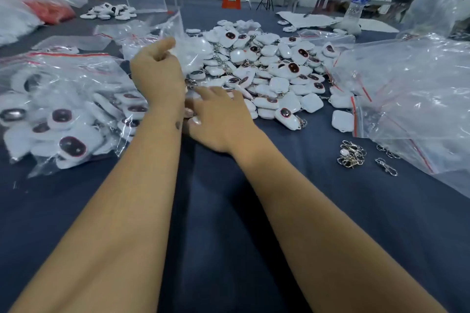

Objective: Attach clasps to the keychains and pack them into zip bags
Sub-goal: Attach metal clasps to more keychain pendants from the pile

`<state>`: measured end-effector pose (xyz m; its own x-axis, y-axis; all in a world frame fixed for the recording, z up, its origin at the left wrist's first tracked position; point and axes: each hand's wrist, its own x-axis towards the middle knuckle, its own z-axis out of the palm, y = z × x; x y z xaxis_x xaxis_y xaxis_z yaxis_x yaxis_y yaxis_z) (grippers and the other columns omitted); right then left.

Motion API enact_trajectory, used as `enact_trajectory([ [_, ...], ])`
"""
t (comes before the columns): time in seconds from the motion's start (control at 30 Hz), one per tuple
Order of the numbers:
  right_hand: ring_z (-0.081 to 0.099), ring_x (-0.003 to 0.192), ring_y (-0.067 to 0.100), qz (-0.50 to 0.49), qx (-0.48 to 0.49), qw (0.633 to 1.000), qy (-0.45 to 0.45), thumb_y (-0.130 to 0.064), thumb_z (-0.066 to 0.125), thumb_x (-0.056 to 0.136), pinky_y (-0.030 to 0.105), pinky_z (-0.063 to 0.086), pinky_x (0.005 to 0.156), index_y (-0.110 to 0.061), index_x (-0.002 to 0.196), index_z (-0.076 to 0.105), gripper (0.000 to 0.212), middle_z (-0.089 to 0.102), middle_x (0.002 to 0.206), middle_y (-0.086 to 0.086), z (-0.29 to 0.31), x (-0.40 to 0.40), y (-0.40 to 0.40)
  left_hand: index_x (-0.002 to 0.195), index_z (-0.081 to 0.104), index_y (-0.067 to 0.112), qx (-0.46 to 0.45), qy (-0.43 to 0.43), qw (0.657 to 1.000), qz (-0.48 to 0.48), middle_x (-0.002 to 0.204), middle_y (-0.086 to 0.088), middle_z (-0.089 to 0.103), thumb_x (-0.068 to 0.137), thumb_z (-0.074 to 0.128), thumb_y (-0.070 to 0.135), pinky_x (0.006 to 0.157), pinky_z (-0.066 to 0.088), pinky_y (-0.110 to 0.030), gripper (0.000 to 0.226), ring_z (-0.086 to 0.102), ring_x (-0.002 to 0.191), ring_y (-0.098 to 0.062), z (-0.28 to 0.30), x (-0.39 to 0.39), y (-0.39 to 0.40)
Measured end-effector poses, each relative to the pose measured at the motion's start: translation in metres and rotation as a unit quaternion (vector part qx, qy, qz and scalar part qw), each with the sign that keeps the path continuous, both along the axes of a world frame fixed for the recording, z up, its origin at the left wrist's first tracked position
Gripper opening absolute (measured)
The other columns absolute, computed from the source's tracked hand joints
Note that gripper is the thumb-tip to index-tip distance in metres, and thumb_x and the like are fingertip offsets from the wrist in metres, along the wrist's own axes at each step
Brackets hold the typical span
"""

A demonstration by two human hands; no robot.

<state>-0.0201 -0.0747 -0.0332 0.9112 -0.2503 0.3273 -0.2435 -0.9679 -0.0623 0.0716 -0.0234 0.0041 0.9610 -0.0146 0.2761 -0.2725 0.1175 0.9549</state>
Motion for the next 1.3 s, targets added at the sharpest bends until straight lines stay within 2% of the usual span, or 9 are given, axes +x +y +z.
enact_trajectory([
  [0.13, 0.016, 0.148, 0.023, -0.058, 0.007, 0.997, 0.043, -0.055, 0.038, 0.096, 0.066, 0.001, 0.114, -0.045, 0.14, 0.042, 0.046, 0.023, 0.16, -0.006, -0.01, -0.008, -0.016, 0.109, 0.07, 0.019, 0.024, -0.086, 0.995, 0.037, 0.102, 0.011, 0.065, 0.083, 0.051, -0.004, 0.083, 0.046, -0.008, 0.04, 0.06, 0.09, 0.004, -0.004, -0.021, 0.004],
  [0.27, 0.009, 0.151, 0.026, -0.147, 0.025, 0.989, 0.014, -0.053, 0.038, 0.097, 0.054, -0.003, 0.12, -0.042, 0.142, 0.044, 0.047, 0.011, 0.165, -0.004, -0.013, -0.022, -0.044, 0.11, 0.072, 0.018, 0.104, -0.06, 0.992, -0.04, 0.103, 0.008, 0.068, 0.083, 0.053, 0.001, 0.084, 0.048, -0.016, 0.037, 0.059, 0.088, -0.004, -0.022, -0.042, -0.008],
  [0.43, 0.032, 0.141, 0.023, -0.227, 0.076, 0.968, -0.078, -0.049, 0.05, 0.093, 0.045, 0.016, 0.116, -0.036, 0.125, 0.063, 0.037, 0.019, 0.163, 0.001, -0.011, -0.03, -0.053, 0.103, 0.076, 0.019, 0.241, -0.029, 0.95, -0.196, 0.098, 0.005, 0.071, 0.088, 0.06, 0.009, 0.081, 0.046, -0.02, 0.024, 0.063, 0.095, -0.011, -0.047, -0.052, -0.018],
  [0.6, 0.029, 0.143, 0.024, -0.259, 0.089, 0.956, -0.104, -0.043, 0.06, 0.088, 0.049, 0.005, 0.12, -0.035, 0.119, 0.064, 0.033, 0.022, 0.159, 0.008, -0.009, -0.038, -0.048, 0.115, 0.069, 0.008, 0.311, -0.091, 0.937, -0.132, 0.11, -0.009, 0.068, 0.083, 0.058, 0.004, 0.083, 0.044, -0.026, 0.034, 0.061, 0.102, -0.023, -0.049, -0.048, -0.017],
  [0.7, 0.02, 0.145, 0.026, -0.265, 0.056, 0.956, -0.109, -0.042, 0.055, 0.093, 0.055, -0.001, 0.115, -0.031, 0.116, 0.066, 0.027, 0.026, 0.157, 0.006, -0.01, -0.042, -0.047, 0.131, 0.055, 0.007, 0.369, -0.096, 0.92, -0.094, 0.131, -0.015, 0.052, 0.083, 0.063, 0.012, 0.101, 0.037, -0.032, 0.048, 0.047, 0.124, -0.03, -0.049, -0.047, -0.021],
  [0.9, 0.043, 0.123, 0.022, -0.201, 0.097, 0.946, -0.235, -0.032, 0.043, 0.103, 0.034, 0.027, 0.098, -0.016, 0.113, 0.066, 0.03, 0.056, 0.128, 0.0, -0.001, -0.044, -0.042, 0.132, 0.047, 0.015, 0.389, -0.075, 0.913, -0.095, 0.14, -0.013, 0.037, 0.087, 0.059, 0.015, 0.096, 0.032, -0.029, 0.046, 0.031, 0.131, -0.031, -0.048, -0.054, -0.023],
  [1.0, 0.053, 0.073, 0.016, -0.093, 0.38, 0.815, -0.428, -0.025, 0.045, 0.103, 0.026, 0.044, 0.066, -0.019, 0.085, 0.059, 0.023, 0.056, 0.076, -0.012, 0.008, -0.046, -0.03, 0.131, 0.05, 0.018, 0.353, -0.084, 0.925, -0.112, 0.136, -0.011, 0.04, 0.086, 0.059, 0.015, 0.098, 0.036, -0.028, 0.046, 0.039, 0.128, -0.03, -0.048, -0.051, -0.02],
  [1.13, 0.048, 0.04, 0.012, -0.059, 0.628, 0.647, -0.428, -0.025, 0.047, 0.103, 0.02, 0.034, 0.038, -0.015, 0.078, 0.056, 0.028, 0.057, 0.065, -0.002, 0.013, -0.04, -0.026, 0.128, 0.055, 0.022, 0.3, -0.091, 0.936, -0.162, 0.129, -0.007, 0.05, 0.085, 0.065, 0.017, 0.097, 0.046, -0.037, 0.045, 0.054, 0.114, -0.025, -0.047, -0.052, -0.016],
  [1.3, 0.053, 0.055, 0.011, -0.066, 0.638, 0.662, -0.388, -0.008, 0.051, 0.096, 0.02, 0.043, 0.048, -0.018, 0.098, 0.058, 0.012, 0.06, 0.082, 0.003, 0.008, -0.036, -0.032, 0.117, 0.066, 0.018, 0.236, -0.068, 0.947, -0.21, 0.108, 0.003, 0.067, 0.087, 0.052, 0.001, 0.085, 0.049, -0.025, 0.038, 0.058, 0.09, -0.011, -0.046, -0.053, -0.015],
])
